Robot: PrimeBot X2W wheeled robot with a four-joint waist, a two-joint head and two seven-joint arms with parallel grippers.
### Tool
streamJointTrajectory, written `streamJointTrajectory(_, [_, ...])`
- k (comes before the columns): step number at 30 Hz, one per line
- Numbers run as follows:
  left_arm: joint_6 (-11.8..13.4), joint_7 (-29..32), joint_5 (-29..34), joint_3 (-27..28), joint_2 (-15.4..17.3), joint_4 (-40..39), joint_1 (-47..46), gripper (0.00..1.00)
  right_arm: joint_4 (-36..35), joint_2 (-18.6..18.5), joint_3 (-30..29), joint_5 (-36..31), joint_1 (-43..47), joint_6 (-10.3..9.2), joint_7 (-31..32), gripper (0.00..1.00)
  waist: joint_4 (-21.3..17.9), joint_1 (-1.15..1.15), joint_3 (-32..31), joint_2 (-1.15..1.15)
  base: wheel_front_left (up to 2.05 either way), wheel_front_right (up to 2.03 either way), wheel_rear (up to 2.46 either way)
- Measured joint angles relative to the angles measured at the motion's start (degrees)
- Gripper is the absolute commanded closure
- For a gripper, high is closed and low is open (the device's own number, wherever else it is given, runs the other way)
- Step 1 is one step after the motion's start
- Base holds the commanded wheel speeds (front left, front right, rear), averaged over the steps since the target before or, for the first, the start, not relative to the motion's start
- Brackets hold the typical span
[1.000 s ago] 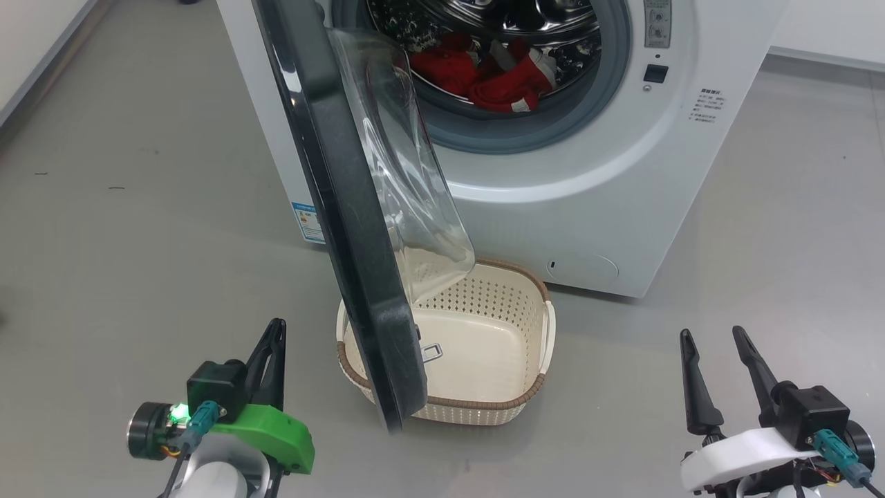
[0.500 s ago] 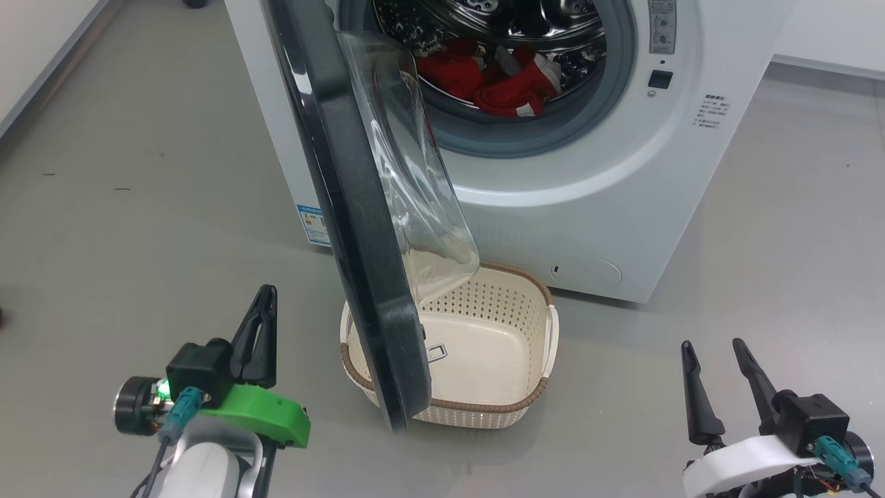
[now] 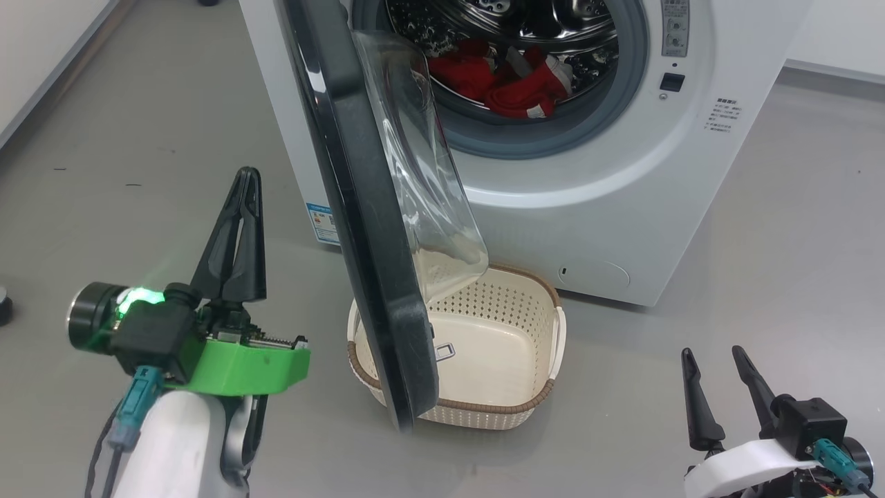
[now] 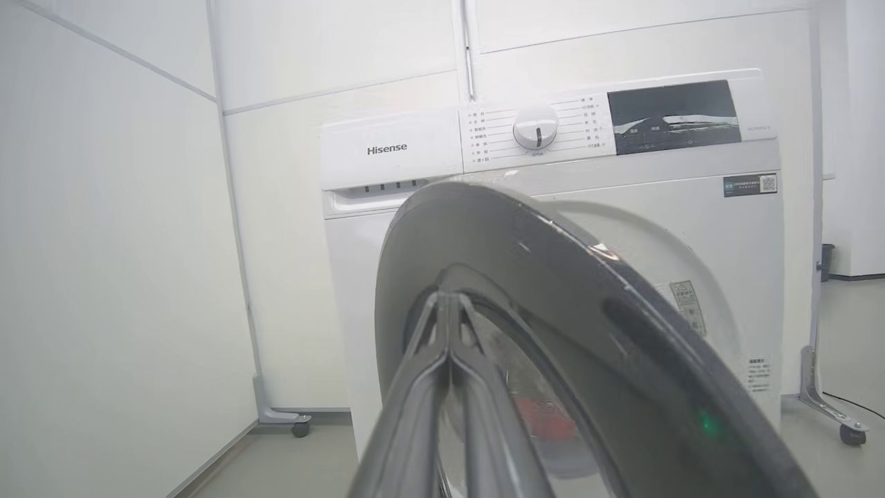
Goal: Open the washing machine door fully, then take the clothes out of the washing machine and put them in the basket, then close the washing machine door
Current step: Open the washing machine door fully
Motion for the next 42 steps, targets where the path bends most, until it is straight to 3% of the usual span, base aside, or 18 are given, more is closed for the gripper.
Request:
streamJointTrajectory(13, [-3.54, -0.07, -0.63, -6.57, 0.09, -18.75, -0.41, 1.00, -0.10, 0.34, -0.94, -0.85, -1.21, 0.81, 0.00, 0.00, 0.17, 0.00, 0.10, 0.00, 0.00, 0.00, 0.00])
streamJointTrajectory(18, [-5.66, -0.07, -3.50, -12.16, 0.25, -23.05, -0.34, 1.00, -0.09, 0.51, -1.23, -0.88, -1.27, 1.11, 0.00, 0.00, -0.10, 0.00, 0.12, 0.00, 0.00, 0.00, 0.00])
streamJointTrajectory(22, [-6.80, 0.11, -4.95, -17.72, 0.32, -22.62, 1.02, 1.00, -0.08, 0.57, -1.26, -1.09, -1.41, 1.52, 0.00, 0.00, -0.32, 0.00, 0.27, 0.00, 0.00, 0.00, 0.00])
streamJointTrajectory(30, [-7.51, 6.81, -8.40, -26.05, 2.42, -16.90, 5.98, 1.00, 0.02, 0.90, -1.29, -1.56, -2.25, 1.72, -0.01, 0.00, -0.79, 0.00, 0.86, 0.00, 0.00, 0.00, 0.00])
streamJointTrajectory(34, [-7.51, 11.28, -10.09, -27.98, 4.45, -12.07, 7.77, 1.00, 0.32, 0.92, -1.31, -1.94, -2.40, 2.04, 0.00, 0.00, -1.05, 0.00, 1.15, 0.00, 0.00, 0.00, 0.00])
streamJointTrajectory(42, [-7.50, 14.35, -10.33, -26.40, 5.56, -6.92, 7.97, 1.00, 0.45, 0.98, -1.36, -2.52, -2.83, 2.50, -0.01, 0.00, -1.50, 0.00, 1.37, 0.00, 0.00, 0.00, 0.00])
